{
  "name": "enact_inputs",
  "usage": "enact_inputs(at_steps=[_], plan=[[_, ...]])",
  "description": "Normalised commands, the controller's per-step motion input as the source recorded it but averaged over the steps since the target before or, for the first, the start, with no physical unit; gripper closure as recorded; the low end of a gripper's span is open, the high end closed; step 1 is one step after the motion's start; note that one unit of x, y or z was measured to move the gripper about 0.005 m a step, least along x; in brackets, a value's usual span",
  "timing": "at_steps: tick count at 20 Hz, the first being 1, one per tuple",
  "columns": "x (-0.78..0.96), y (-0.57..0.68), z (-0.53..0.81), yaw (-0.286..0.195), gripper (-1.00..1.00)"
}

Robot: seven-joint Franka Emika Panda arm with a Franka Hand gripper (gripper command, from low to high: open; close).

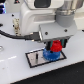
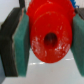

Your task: Insert the blue gear onto the right peg, followed by the red gear

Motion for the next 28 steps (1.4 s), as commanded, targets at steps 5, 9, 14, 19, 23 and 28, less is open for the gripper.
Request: enact_inputs(at_steps=[5, 9, 14, 19, 23, 28], plan=[[0.09, -0.04, 0.00, 0.000, 1.00], [0.14, -0.07, -0.07, 0.000, 1.00], [0.13, -0.07, -0.10, 0.000, 1.00], [0.08, -0.01, 0.04, 0.000, 1.00], [0.05, -0.09, 0.38, 0.000, 1.00], [-0.04, -0.09, 0.25, 0.000, 1.00]])
